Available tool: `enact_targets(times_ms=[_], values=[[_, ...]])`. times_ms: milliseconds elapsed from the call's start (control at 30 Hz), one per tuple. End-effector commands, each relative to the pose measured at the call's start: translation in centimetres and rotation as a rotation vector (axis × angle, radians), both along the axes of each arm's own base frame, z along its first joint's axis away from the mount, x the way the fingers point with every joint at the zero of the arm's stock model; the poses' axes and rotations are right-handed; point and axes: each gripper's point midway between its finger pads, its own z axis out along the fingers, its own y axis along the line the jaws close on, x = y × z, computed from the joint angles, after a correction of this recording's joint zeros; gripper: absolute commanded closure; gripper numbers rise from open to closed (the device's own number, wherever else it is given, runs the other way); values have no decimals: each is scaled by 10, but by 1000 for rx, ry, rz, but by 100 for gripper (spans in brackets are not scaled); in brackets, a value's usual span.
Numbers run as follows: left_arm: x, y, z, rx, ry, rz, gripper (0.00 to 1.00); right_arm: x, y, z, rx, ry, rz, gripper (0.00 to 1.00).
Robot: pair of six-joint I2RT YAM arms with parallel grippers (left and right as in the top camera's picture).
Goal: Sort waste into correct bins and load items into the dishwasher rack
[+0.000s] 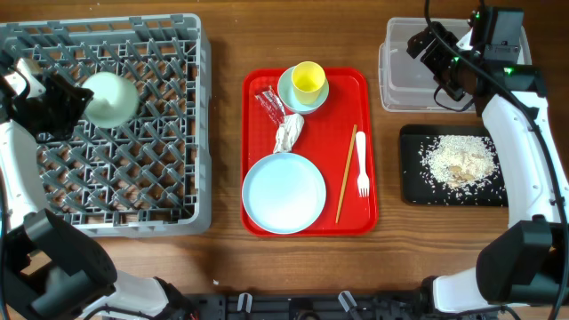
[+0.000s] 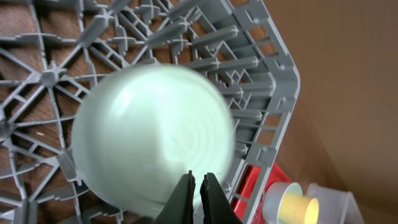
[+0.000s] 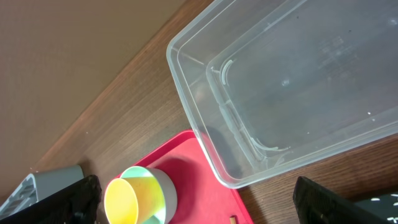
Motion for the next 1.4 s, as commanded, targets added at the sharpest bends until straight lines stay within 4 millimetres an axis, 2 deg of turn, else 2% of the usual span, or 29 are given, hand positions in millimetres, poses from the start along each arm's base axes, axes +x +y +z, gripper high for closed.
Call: enact_targets(times_ms=[0,100,233,367,500,533,567,600,633,667,800,933,1100,1367], values=[[3,-27,21,48,-66,-120,96,0,-3,14,-15,-32,-15,0],[7,-45,18,88,-39,-150,96,0,-3,13,-15,-32,-16,0],[10,-53,17,191,-4,-147,96,0,-3,14,-15,-32,-15,0],[10,-72,30,220,-31,-184,96,0,-3,14,-15,-32,-15,0],[2,-109,48,226,-58,-262,96,0,-3,13,-15,-32,-16,0],[-4,-132,53,223,-60,-312,92,0,-3,14,-15,-32,-15,0],[-8,-149,54,219,-58,-354,83,0,-3,13,-15,-32,-16,0],[-14,-174,55,207,-54,-416,57,0,-3,14,-15,-32,-15,0],[-19,-195,55,198,-50,-472,21,0,-3,13,-15,-32,-16,0],[-26,-221,52,194,-43,-541,0,0,-3,14,-15,-32,-15,0],[-45,-305,32,302,-14,-746,0,0,-3,14,-15,-32,-15,0],[-52,-348,7,422,25,-775,0,0,-3,13,-15,-32,-15,0],[-60,-378,-32,442,116,-803,0,0,-3,14,-15,-32,-16,0],[-43,-389,-39,419,76,-773,2,0,-3,13,-15,-32,-16,0]])
